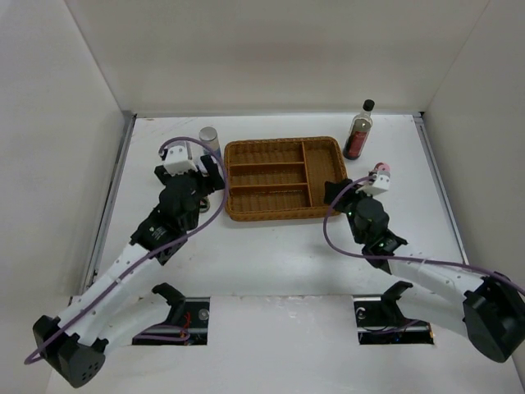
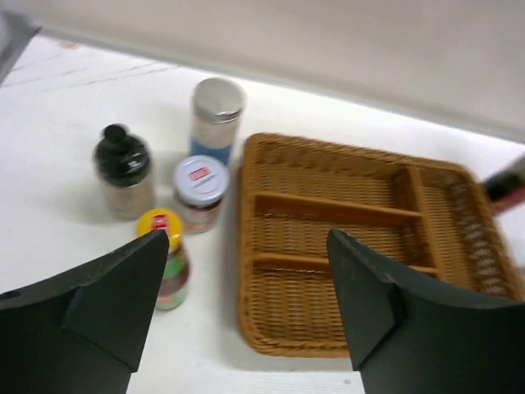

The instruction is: Organize the condiment bottles

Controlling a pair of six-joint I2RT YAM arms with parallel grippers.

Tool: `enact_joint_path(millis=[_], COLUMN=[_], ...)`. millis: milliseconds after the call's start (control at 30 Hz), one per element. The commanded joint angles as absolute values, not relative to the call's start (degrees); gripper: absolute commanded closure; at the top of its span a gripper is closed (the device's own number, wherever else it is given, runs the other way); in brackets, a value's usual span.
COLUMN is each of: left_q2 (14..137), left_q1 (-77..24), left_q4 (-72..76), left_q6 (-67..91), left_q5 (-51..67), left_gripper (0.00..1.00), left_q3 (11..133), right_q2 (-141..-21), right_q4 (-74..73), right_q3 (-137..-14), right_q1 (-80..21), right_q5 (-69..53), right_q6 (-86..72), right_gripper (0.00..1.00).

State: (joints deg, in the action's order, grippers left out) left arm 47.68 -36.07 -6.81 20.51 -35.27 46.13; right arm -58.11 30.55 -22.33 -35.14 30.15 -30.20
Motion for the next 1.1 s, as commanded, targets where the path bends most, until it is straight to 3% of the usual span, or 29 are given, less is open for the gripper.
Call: enact_joint_path(millis=[0,133,633,1067], left_q2=[51.58,55.71,66.09,64.96], left_q1=[-31.53,-29.40,-24.74,-24.12], left_q4=[-12.83,-11.52,-3.78,-0.88], left_q6=[20.13,21.00,22.94,22.94], left_q5=[-37.80,-37.26,-38.14,-40.25], left_gripper=[0.20,0.20,0.37,0.80], left_q3=[47.37,47.29,45.44,43.07], right_q2=[-58.97,-60.73,-63.28,-62.67], right_q4=[35.06,35.25,34.98,34.10], right_q3=[-23.56,-24.08,-25.05,-25.31], right_q1=[-36.08,-36.08,-36.08,-36.08], right_q5=[28.13,25.58,23.90,21.97], right_q6=[-29.53,-29.71,-29.71,-30.15], right_gripper=[0.30,0.21,0.22,0.24])
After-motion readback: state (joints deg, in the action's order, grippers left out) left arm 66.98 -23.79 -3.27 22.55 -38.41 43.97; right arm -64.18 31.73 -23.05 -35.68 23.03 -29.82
